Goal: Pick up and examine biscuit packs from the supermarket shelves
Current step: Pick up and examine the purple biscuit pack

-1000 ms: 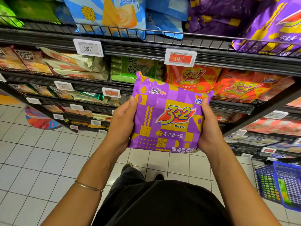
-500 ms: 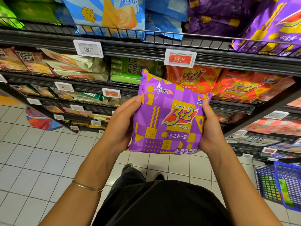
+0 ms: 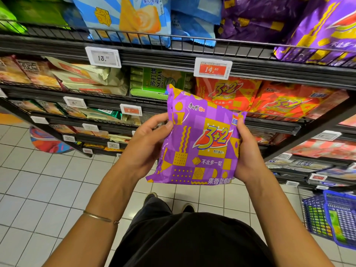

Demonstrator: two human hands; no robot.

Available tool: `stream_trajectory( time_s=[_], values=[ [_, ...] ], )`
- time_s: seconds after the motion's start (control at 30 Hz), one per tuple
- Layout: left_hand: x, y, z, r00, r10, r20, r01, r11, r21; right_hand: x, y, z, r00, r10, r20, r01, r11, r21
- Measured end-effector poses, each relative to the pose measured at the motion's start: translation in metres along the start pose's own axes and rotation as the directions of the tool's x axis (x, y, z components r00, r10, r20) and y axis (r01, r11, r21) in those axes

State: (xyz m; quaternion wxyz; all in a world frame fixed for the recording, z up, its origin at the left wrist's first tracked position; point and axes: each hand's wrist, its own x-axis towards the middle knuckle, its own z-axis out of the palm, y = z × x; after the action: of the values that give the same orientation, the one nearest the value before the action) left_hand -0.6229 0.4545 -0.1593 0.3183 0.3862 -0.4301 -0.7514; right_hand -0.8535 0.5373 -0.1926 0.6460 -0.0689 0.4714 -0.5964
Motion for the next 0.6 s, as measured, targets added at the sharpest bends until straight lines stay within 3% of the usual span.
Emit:
stream_trajectory(
  time_s=[0.23,0.47,0.6],
  values=[
    [0.006,-0.009,-0.011,0.997,-0.019,-0.077,0.013,0.997,-0.078,-0.004,-0.009,-0.001,0.996,0.002,0.089,0.002,0.999,-0.035],
    [0.008,-0.011,-0.014,0.935,-0.236,-0.265,0.171,0.954,-0.248,-0.008,-0.015,0.003,0.995,-0.074,0.074,0.079,0.994,-0.079],
    [0.007,-0.013,-0.011,0.924,-0.326,-0.201,0.265,0.923,-0.279,-0.009,-0.015,0.011,0.996,-0.080,0.046,0.086,0.985,-0.147]
  ],
)
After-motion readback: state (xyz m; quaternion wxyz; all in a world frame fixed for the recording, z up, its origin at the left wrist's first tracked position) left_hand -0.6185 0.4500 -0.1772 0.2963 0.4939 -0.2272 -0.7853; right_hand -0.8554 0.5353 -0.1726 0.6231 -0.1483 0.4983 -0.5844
